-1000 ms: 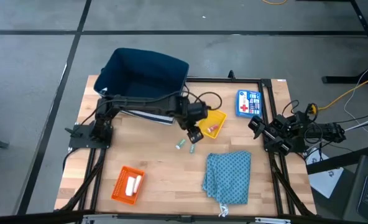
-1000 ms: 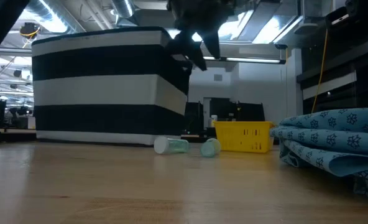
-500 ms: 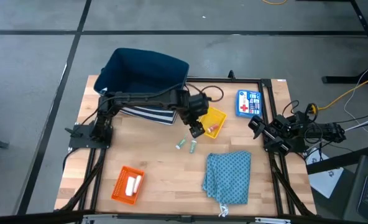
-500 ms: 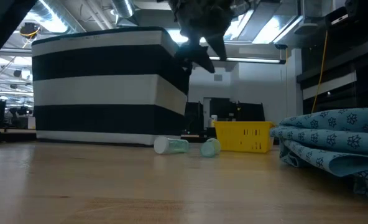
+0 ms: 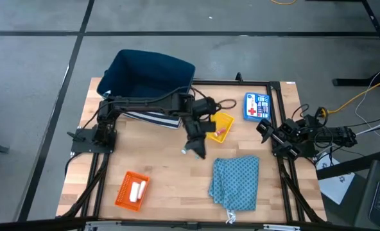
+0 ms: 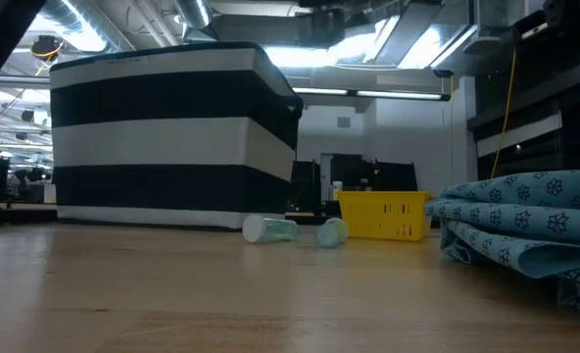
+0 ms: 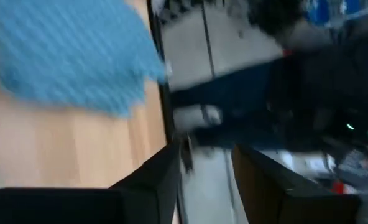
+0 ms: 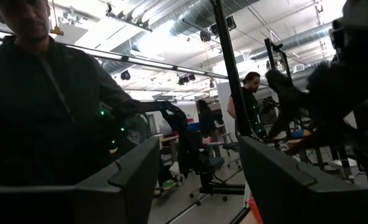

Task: Pick & place medical supplies in basket/bin
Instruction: Adjust the storage bin, then put the left blue bottle in the yellow bin

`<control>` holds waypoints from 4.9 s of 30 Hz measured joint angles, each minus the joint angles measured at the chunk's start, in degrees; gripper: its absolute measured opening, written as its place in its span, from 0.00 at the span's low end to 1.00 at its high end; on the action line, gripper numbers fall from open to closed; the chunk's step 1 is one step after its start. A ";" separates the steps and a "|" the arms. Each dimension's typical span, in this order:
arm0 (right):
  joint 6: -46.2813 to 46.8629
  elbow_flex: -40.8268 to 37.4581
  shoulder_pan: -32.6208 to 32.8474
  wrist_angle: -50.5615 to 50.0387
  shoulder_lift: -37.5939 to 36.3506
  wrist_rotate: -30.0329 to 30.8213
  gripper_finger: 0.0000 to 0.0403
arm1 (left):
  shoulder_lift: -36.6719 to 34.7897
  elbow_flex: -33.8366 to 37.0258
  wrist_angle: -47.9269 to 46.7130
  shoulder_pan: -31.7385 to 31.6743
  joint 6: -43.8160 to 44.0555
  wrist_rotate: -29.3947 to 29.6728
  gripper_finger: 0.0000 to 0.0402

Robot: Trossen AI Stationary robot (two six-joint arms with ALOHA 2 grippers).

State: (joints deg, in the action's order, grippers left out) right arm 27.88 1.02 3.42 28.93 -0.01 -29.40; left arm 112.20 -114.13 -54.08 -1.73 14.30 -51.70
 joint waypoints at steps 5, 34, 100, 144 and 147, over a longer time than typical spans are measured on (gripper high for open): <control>0.15 -0.02 0.00 -0.44 0.00 0.02 0.56 | 0.09 0.12 -24.90 1.46 -11.75 4.70 0.28; 0.37 -0.02 0.00 -2.00 0.00 0.02 0.56 | -1.53 3.02 -28.81 -5.47 -17.20 29.86 0.17; 1.46 -0.02 0.00 -2.87 0.00 -2.23 0.56 | 15.76 9.90 -10.40 5.33 29.63 46.07 0.40; -1.51 -0.02 -0.02 -2.85 0.00 2.01 0.56 | 12.40 -5.73 14.85 -7.90 22.80 41.41 0.19; -1.49 -0.02 -0.02 -2.85 0.00 2.02 0.56 | 13.56 -5.73 14.51 -9.47 21.74 40.94 0.21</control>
State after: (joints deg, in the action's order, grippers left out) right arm 26.39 0.99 3.40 26.09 -0.01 -27.38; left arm 125.76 -119.85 -39.57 -11.21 36.04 -10.76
